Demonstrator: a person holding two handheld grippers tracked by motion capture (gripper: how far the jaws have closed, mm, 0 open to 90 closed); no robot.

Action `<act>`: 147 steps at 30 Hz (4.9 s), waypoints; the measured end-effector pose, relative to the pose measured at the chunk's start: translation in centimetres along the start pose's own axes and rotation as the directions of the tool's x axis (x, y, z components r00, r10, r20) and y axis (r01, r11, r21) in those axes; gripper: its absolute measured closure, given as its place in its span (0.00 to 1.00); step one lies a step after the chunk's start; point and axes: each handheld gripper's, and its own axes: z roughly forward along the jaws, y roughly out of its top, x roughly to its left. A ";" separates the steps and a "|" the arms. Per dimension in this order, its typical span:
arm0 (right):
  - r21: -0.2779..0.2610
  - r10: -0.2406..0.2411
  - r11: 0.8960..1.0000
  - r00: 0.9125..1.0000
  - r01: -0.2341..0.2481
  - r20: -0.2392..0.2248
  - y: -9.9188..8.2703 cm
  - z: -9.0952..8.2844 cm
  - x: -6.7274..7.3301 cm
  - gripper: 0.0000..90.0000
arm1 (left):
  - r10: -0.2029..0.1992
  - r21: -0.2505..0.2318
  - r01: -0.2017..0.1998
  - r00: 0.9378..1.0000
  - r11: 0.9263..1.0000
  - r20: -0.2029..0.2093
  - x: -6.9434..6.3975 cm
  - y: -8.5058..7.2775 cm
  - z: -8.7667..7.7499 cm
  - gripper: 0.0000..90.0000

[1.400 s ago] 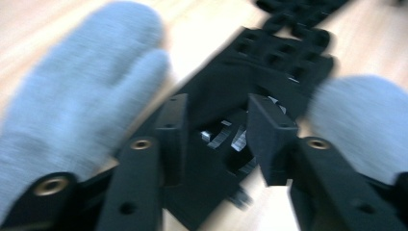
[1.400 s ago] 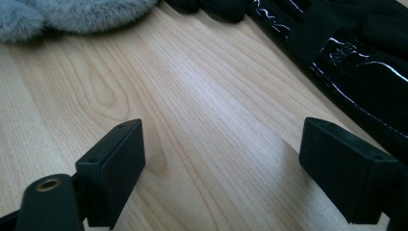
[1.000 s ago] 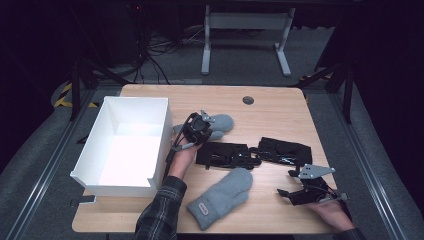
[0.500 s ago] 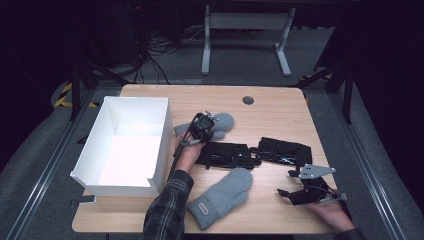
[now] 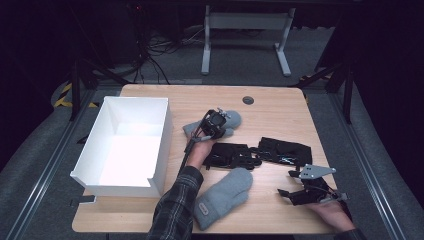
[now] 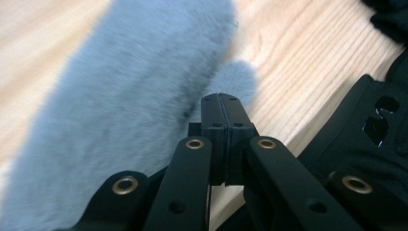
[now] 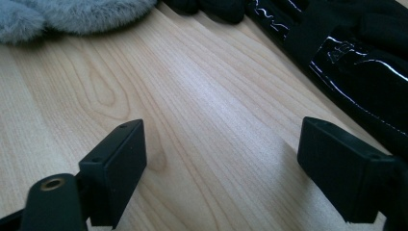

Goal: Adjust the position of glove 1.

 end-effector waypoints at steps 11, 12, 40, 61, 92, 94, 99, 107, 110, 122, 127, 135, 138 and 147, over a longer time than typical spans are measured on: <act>-0.001 0.000 1.000 1.000 0.000 0.000 0.0 0.0 0.0 0.20 | -0.053 -0.038 0.049 0.992 0.998 -0.117 3.4 -0.8 -1.9 0.62; -0.001 0.000 1.000 1.000 0.000 -0.001 0.0 0.0 0.0 0.20 | -0.060 -0.040 0.056 0.992 0.998 -0.114 3.6 -0.9 -1.8 0.60; -0.002 0.001 1.000 1.000 -0.001 -0.002 -0.1 -0.1 0.0 0.21 | -0.189 -0.057 0.189 0.982 0.980 0.007 4.3 -1.1 -4.3 0.97; -0.001 0.011 1.000 1.000 -0.011 0.000 0.0 -0.1 0.0 0.22 | -0.224 -0.123 0.236 0.969 0.964 0.102 -2.3 -4.2 -11.9 0.98; -0.002 0.009 1.000 1.000 -0.009 0.009 0.0 -0.1 0.0 0.23 | -0.192 -0.112 0.217 0.962 0.970 0.194 -11.7 -12.6 -14.9 0.97; -0.001 0.008 1.000 1.000 -0.008 0.009 0.0 -0.1 0.0 0.23 | -0.192 -0.099 0.215 0.961 0.972 0.200 -12.2 -13.0 -14.3 0.97; 0.002 0.007 1.000 1.000 -0.007 0.011 0.1 -0.1 0.0 0.23 | -0.170 -0.089 0.193 0.962 0.977 0.213 -12.5 -13.7 -13.6 0.94; -0.038 0.010 0.999 0.999 -0.012 -0.040 1.5 -1.2 1.0 0.53 | -0.121 -0.143 0.155 0.968 0.977 0.219 -12.1 -13.6 -14.4 0.72; -0.065 0.001 0.998 0.994 -0.008 -0.113 2.3 -1.5 2.1 0.70 | -0.121 -0.156 0.152 0.974 0.976 0.190 -11.4 -13.7 -14.9 0.72; -0.100 -0.111 0.992 0.928 0.080 -0.356 5.6 0.2 7.6 1.00 | -0.133 -0.127 0.142 0.988 0.982 0.079 -9.6 -14.1 -15.2 1.00; -0.113 -0.160 0.986 0.883 0.123 -0.440 7.3 1.9 10.6 1.00 | -0.139 -0.097 0.142 0.989 0.985 0.043 -9.4 -14.3 -14.6 1.00; -0.114 -0.228 0.974 0.834 0.198 -0.502 9.6 4.8 14.9 1.00 | -0.142 -0.069 0.145 0.989 0.987 0.047 -9.2 -14.6 -13.9 1.00; -0.103 -0.259 0.965 0.821 0.241 -0.509 10.3 6.3 16.8 1.00 | -0.139 -0.055 0.142 0.989 0.988 0.052 -9.2 -14.6 -13.8 1.00; -0.085 -0.260 0.965 0.850 0.249 -0.458 10.7 8.1 17.9 1.00 | -0.124 -0.007 0.125 0.989 0.992 0.075 -9.1 -14.7 -13.0 1.00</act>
